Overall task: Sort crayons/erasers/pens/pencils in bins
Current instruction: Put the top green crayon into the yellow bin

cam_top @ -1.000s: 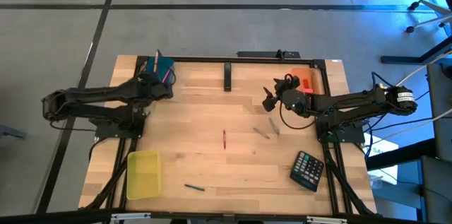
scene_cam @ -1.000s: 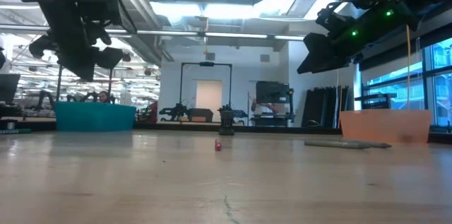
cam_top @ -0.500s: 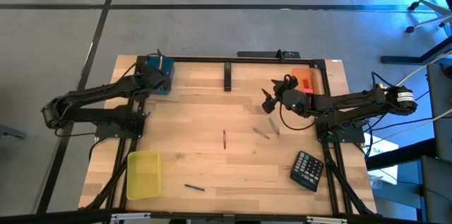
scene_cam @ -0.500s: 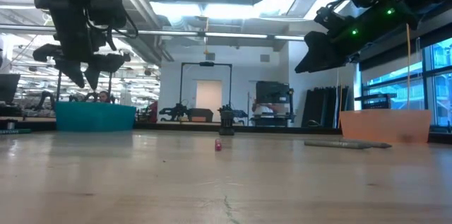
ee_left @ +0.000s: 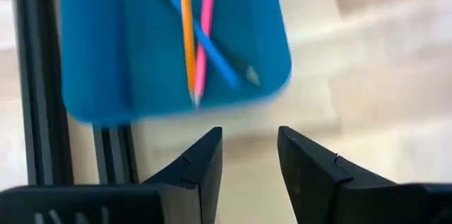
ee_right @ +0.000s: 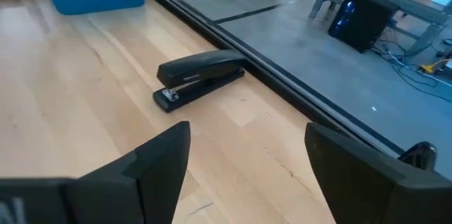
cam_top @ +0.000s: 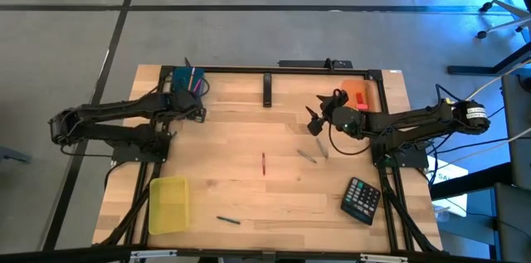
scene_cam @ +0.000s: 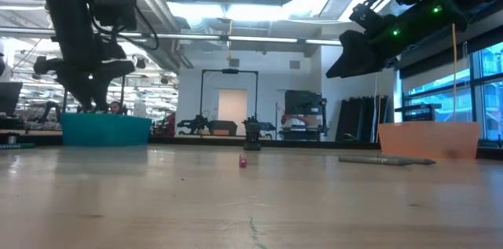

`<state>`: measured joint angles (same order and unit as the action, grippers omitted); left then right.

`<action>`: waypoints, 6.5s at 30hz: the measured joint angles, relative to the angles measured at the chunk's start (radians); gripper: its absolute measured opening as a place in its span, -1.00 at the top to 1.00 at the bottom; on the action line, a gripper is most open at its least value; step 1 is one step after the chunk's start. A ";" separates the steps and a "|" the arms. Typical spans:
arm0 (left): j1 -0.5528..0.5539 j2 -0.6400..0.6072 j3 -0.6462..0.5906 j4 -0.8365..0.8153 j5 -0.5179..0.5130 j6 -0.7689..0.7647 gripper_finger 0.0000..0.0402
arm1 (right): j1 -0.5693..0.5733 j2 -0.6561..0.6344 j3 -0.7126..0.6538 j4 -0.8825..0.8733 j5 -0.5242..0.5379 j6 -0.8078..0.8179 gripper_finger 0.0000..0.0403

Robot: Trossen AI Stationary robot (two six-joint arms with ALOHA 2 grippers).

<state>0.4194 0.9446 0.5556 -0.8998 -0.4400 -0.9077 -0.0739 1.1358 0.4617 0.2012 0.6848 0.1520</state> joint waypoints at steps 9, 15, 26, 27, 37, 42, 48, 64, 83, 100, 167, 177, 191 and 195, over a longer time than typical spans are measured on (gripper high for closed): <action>-0.109 0.040 -0.096 -0.036 0.237 -0.031 0.36 | 0.000 0.000 0.000 0.014 -0.009 0.000 -0.39; -0.119 0.110 -0.136 -0.057 0.260 -0.071 0.36 | 0.006 0.000 0.000 0.025 -0.034 0.000 -0.39; -0.117 0.150 -0.113 -0.068 0.193 0.012 0.36 | 0.007 0.000 0.000 0.052 -0.042 -0.004 -0.39; -0.116 0.150 -0.113 -0.070 0.181 0.001 0.36 | 0.007 0.000 0.000 0.053 -0.044 -0.004 -0.39; -0.079 0.174 -0.113 -0.056 0.166 0.051 0.38 | 0.007 0.000 0.000 0.055 -0.085 -0.008 -0.39; -0.079 0.263 -0.105 -0.049 0.178 0.068 0.38 | 0.007 0.000 0.000 0.055 -0.087 -0.026 -0.39; -0.078 0.354 -0.056 -0.087 0.184 0.084 0.38 | 0.007 0.000 0.000 0.058 -0.087 -0.027 -0.39; 0.057 0.405 0.000 -0.161 0.299 0.233 0.38 | 0.007 0.000 0.000 0.072 -0.087 -0.033 -0.39; 0.129 0.405 0.003 -0.160 0.357 0.241 0.38 | 0.007 0.000 0.000 0.084 -0.104 -0.048 -0.39; 0.142 0.636 0.193 -0.384 0.361 0.417 0.38 | 0.007 0.000 0.000 0.140 -0.138 -0.084 -0.39; 0.102 0.720 0.158 -0.287 0.515 0.421 0.45 | 0.007 0.000 0.000 0.147 -0.156 -0.102 -0.39; 0.013 0.719 0.247 -0.354 0.494 0.390 0.54 | 0.007 0.000 0.000 0.147 -0.155 -0.103 -0.39; -0.169 0.718 0.282 -0.342 0.488 0.271 0.40 | 0.007 0.000 0.000 0.146 -0.157 -0.104 -0.39; -0.208 0.718 0.254 -0.342 0.488 0.239 0.33 | 0.007 0.000 0.000 0.146 -0.163 -0.103 -0.39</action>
<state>0.2116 1.6623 0.8097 -1.2419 0.0475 -0.6689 -0.0666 1.1358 0.4618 0.3470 0.5213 0.0491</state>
